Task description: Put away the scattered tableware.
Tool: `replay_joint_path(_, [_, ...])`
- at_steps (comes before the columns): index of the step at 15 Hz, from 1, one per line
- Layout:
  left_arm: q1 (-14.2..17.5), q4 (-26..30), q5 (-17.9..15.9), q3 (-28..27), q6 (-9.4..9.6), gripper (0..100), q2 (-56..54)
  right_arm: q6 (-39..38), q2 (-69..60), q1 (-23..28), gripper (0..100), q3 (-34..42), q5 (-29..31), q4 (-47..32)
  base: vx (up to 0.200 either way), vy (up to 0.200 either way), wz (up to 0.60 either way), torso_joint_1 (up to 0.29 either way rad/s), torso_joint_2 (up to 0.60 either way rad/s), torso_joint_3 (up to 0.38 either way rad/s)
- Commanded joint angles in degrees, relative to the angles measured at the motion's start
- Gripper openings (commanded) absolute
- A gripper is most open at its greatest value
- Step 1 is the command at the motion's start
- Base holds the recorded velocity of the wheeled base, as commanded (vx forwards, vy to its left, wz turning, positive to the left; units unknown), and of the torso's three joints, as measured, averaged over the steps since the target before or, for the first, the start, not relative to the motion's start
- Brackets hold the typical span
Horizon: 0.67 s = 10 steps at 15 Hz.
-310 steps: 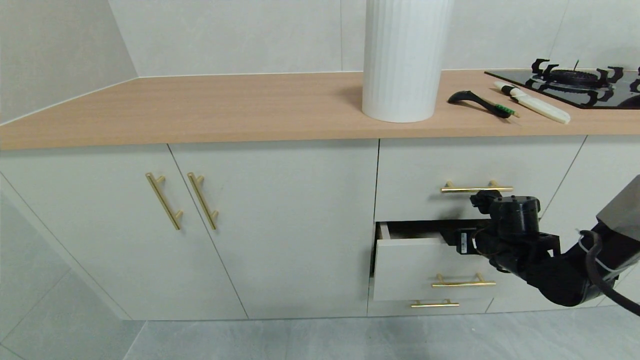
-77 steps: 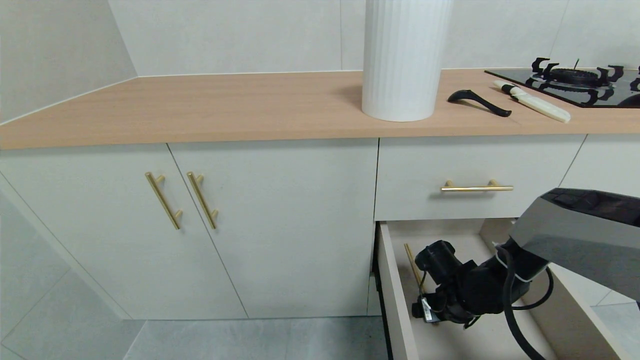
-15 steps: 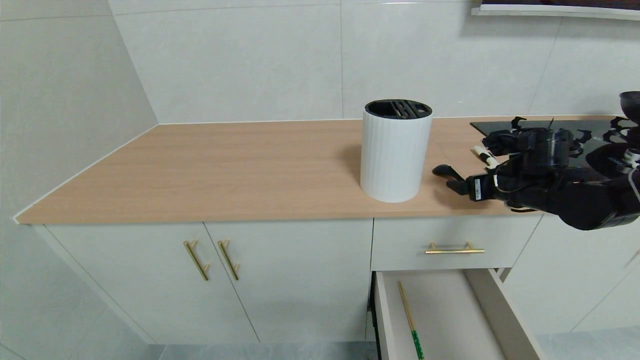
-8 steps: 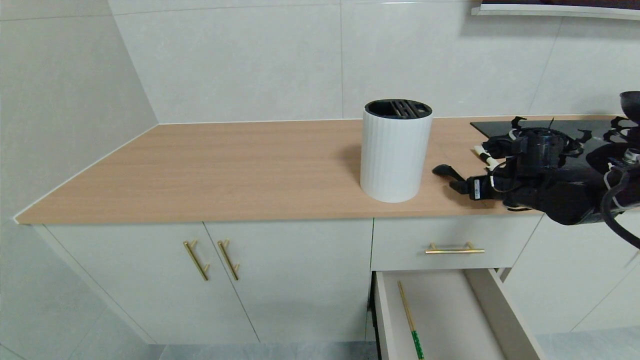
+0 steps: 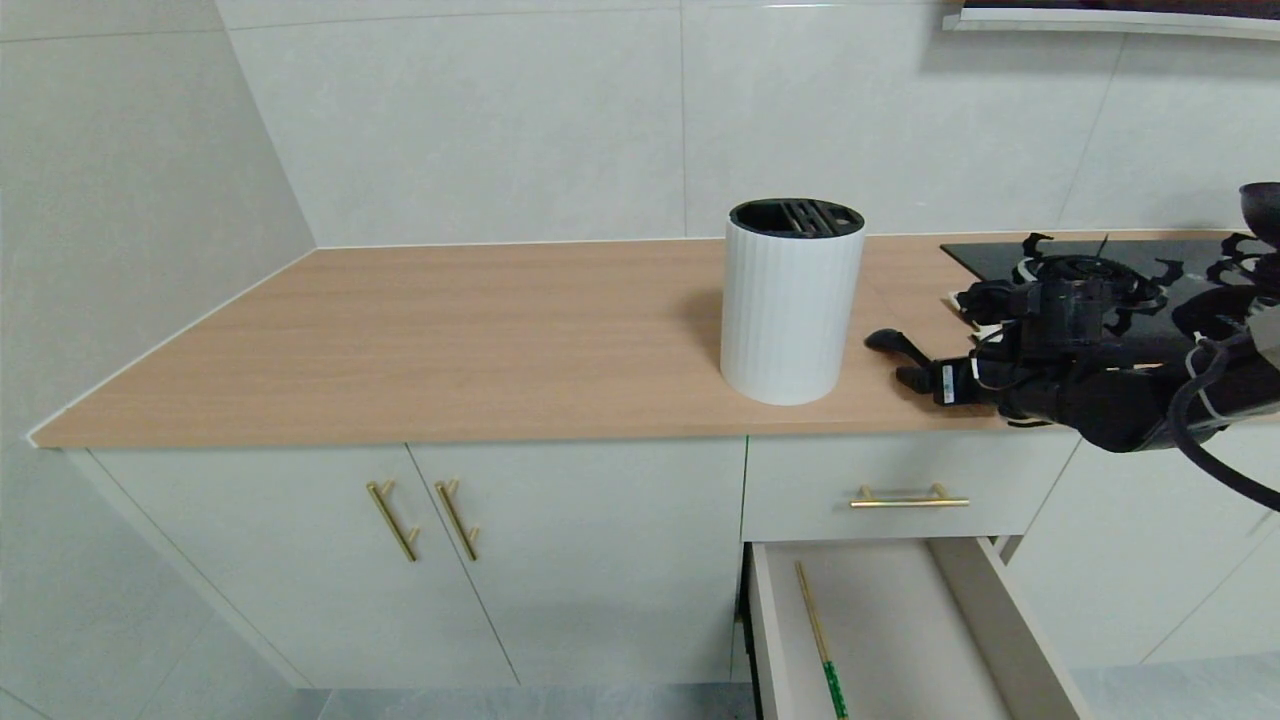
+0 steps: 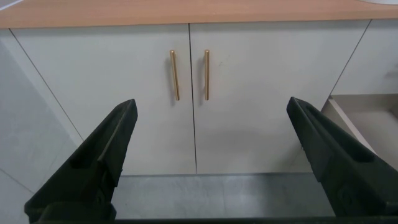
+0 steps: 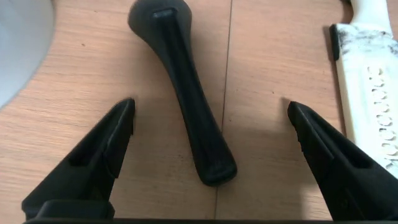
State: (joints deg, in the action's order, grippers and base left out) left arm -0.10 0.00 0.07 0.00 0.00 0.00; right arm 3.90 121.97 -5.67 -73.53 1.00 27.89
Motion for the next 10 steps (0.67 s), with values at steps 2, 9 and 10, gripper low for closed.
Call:
replay_joint_path(2, [0.0, 0.0, 0.0, 0.0, 0.00, 100, 0.0, 0.1, 0.7, 0.0, 0, -0.1, 0.1, 0.1, 0.000, 0.000, 0.00, 0.000, 0.00, 0.000])
replay_joint_path(9, [0.0, 0.0, 0.0, 0.0, 0.00, 100, 0.1, 0.1, 0.7, 0.0, 0, -0.2, 0.1, -0.1, 0.000, 0.000, 0.00, 0.000, 0.00, 0.000])
replay_joint_path(10, [0.0, -0.1, 0.0, 0.0, 0.00, 100, 0.0, 0.1, 0.6, 0.0, 0, -0.2, 0.1, -0.1, 0.000, 0.000, 0.00, 0.000, 0.00, 0.000])
